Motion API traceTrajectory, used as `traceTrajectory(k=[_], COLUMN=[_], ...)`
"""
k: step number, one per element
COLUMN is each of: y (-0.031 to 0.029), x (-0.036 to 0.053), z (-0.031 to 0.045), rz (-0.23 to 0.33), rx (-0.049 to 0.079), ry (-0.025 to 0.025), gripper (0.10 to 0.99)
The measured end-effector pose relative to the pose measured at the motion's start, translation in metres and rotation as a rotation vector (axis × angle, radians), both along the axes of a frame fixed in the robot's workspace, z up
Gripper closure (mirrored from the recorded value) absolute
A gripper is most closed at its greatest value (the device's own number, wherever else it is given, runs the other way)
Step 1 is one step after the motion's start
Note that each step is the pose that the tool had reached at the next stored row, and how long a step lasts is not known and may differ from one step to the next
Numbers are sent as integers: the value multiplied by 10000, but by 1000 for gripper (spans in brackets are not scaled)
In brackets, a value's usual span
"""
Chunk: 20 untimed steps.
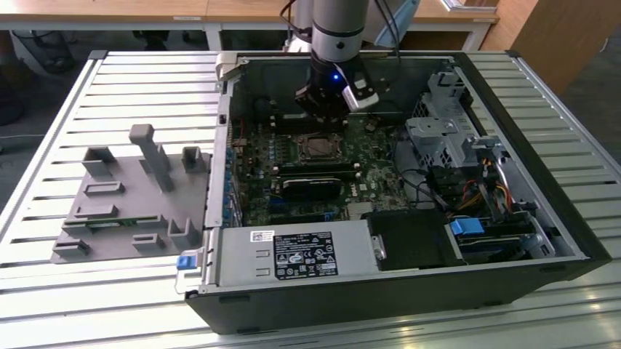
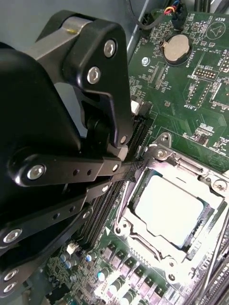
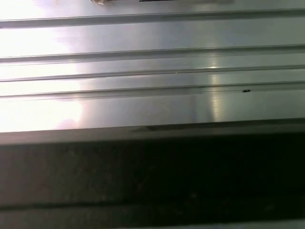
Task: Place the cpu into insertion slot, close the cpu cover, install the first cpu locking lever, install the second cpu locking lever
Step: 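Install the first cpu locking lever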
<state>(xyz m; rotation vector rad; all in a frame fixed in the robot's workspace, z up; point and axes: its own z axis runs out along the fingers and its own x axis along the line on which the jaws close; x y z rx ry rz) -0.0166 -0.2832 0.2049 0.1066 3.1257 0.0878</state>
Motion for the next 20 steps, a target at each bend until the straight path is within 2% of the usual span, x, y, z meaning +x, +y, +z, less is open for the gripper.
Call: traceTrajectory(k=[8, 20], y=[0, 0], x=[7, 9], z=[-46, -30], rz=[0, 1], rx=[-2, -4], ry=[4, 1], gripper=[980, 980])
